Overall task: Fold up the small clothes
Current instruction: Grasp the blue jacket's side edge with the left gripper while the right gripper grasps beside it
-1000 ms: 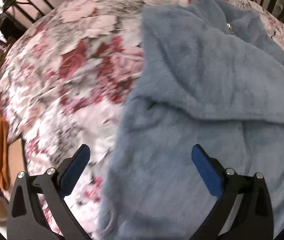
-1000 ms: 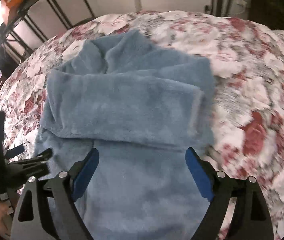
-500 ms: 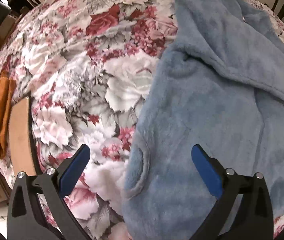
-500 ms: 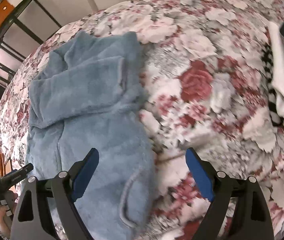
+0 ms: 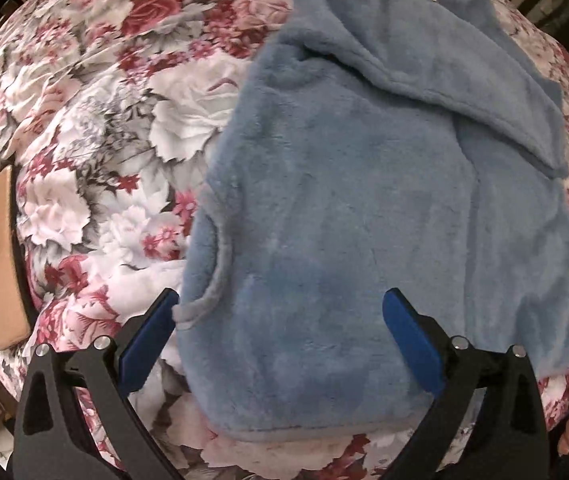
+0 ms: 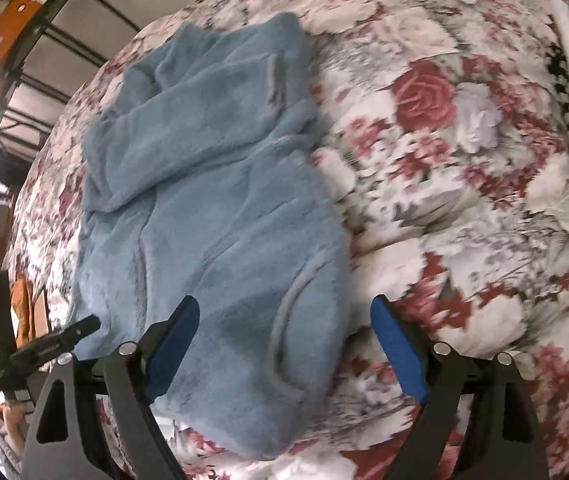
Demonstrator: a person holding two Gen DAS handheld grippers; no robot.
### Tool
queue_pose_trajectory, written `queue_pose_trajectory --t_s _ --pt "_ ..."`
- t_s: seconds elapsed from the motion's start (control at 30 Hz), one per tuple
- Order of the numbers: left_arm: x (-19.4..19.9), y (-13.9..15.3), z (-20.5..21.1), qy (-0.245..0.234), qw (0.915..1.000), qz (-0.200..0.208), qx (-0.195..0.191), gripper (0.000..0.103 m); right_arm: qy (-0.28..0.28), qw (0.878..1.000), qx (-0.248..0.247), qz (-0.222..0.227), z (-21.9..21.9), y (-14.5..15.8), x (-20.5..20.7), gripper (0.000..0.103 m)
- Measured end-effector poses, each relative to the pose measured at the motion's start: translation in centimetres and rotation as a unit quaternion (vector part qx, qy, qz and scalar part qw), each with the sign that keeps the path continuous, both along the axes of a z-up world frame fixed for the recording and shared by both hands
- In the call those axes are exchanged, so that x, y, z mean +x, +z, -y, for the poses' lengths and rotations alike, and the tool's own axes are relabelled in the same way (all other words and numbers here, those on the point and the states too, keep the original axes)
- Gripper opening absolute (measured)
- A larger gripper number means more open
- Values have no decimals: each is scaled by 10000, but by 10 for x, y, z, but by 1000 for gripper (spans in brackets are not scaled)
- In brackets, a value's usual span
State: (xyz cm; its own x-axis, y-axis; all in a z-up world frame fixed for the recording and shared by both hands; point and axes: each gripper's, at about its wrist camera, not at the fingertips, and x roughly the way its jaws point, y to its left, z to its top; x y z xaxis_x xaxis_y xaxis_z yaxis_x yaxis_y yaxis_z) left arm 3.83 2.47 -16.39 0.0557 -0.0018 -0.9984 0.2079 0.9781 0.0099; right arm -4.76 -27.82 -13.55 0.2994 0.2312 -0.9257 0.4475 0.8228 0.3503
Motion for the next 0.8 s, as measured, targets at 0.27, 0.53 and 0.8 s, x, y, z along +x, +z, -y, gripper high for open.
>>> queue_pose_trajectory --t_s 0.27,0.53,0.8 --pt "-5 9 6 -202 9997 87 -47 65 6 9997 239 2 -21 -1 -17 59" --pt "-19 19 -26 112 9999 -109 -50 60 -236 9971 711 100 -24 0 -29 49" --pt "-28 11 -49 405 9987 -280 -145 66 -278 9966 770 96 -23 -2 -30 30"
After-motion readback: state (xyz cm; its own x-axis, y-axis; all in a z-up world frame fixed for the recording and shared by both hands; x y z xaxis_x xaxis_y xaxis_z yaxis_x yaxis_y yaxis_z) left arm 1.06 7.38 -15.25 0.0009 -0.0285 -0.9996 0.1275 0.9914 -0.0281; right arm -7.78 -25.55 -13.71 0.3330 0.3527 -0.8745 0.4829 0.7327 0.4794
